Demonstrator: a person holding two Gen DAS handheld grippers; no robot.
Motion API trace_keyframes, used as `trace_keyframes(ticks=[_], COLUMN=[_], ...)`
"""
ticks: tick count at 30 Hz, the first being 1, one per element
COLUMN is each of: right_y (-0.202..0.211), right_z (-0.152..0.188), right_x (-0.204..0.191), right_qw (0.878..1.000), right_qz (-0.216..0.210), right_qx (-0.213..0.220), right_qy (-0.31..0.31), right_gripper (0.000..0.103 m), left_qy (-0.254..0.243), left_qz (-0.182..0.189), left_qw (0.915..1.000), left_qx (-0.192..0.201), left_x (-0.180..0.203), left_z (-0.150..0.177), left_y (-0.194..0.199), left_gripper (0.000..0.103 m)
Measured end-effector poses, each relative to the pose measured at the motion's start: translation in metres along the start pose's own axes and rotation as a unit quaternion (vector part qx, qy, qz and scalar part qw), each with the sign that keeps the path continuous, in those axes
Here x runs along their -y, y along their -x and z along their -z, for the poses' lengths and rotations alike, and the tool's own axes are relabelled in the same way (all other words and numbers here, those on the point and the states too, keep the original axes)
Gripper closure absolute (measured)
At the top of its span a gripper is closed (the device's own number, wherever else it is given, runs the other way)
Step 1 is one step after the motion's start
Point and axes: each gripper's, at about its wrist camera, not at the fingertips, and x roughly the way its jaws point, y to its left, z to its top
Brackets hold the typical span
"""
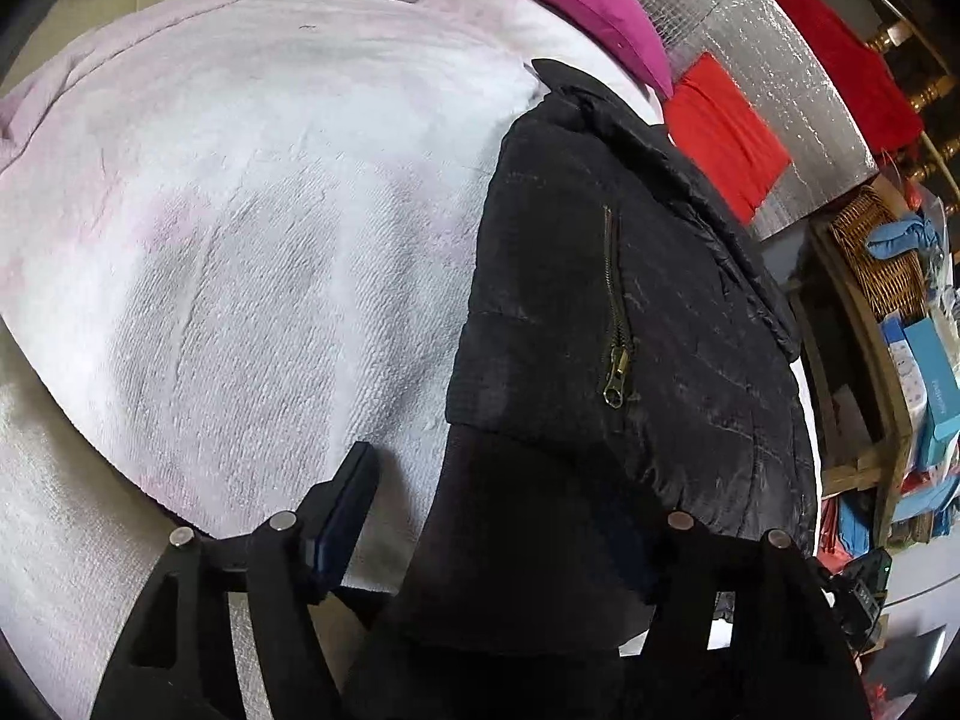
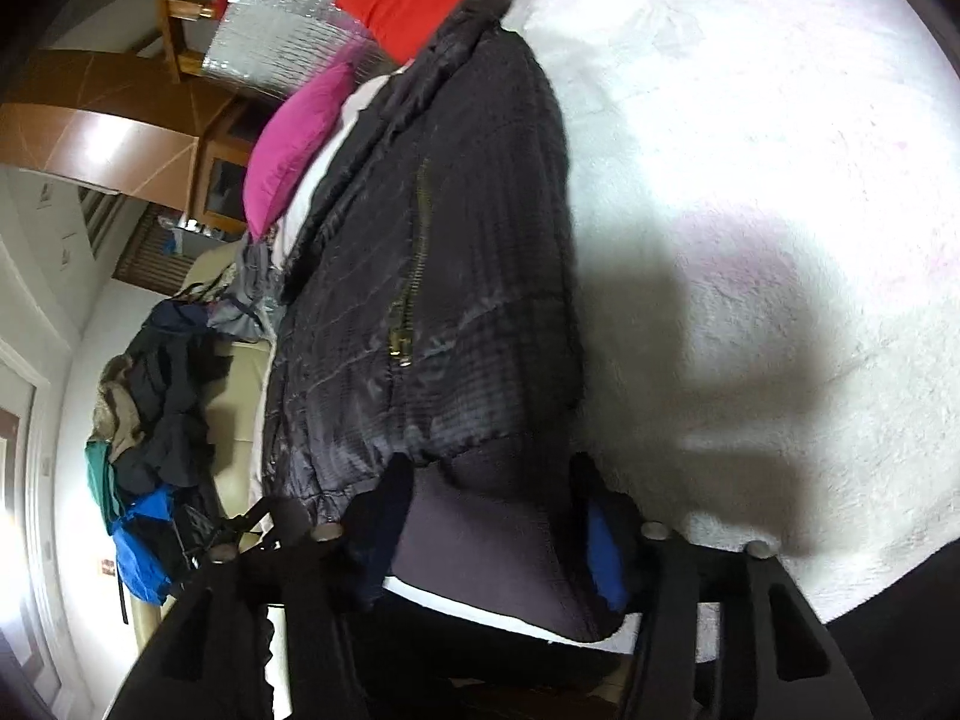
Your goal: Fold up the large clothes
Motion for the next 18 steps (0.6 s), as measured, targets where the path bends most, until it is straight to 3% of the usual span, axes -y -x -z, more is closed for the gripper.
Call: trace_keyframes(ticks=[5,6,7,8,10,11,12,18], right_y=[-0.008,-0.008,-0.010,-0.010,-0.007,-0.003,0.000,0.028], right_z=[-0.001,-0.001,-0.001,-0.002,-0.003,-0.003,-0.004,-0.010], right_x=[-0.008,-0.009,-0.010,-0.009,-0.010,-0.012,-0.014,-0.038], right_qw=[1.000,0.999,0.999,0.998,0.998,0.997,0.997,0.997], right_qz=[0.020,0.025,0.038,0.049,0.054,0.054,0.051,0.024], right_qx=[-0.009,-0.011,-0.016,-0.020,-0.022,-0.020,-0.018,0.011], right_qy=[0.019,0.023,0.028,0.028,0.036,0.044,0.047,0.073], right_gripper=[0.039,0.045,0.066,0.072,0.091,0.092,0.093,0.094], left_qy=[-0.028,-0.033,-0.037,-0.039,-0.036,-0.033,-0.027,-0.040], left_qz=[-0.021,-0.025,-0.025,-0.016,-0.014,-0.005,0.005,0.036], left_qw=[0.9992,0.9990,0.9988,0.9988,0.9988,0.9988,0.9991,0.9985], left_qx=[-0.017,-0.017,-0.019,-0.027,-0.032,-0.034,-0.032,-0.002], left_x=[0.009,0.011,0.012,0.015,0.016,0.017,0.018,0.024], left_z=[0.003,0.003,0.003,0.002,0.000,-0.001,-0.003,-0.008], left_y=[-0.011,-0.012,-0.013,-0.016,-0.015,-0.013,-0.008,0.023], left_gripper=[0.031,0.038,0.048,0.067,0.079,0.089,0.091,0.093])
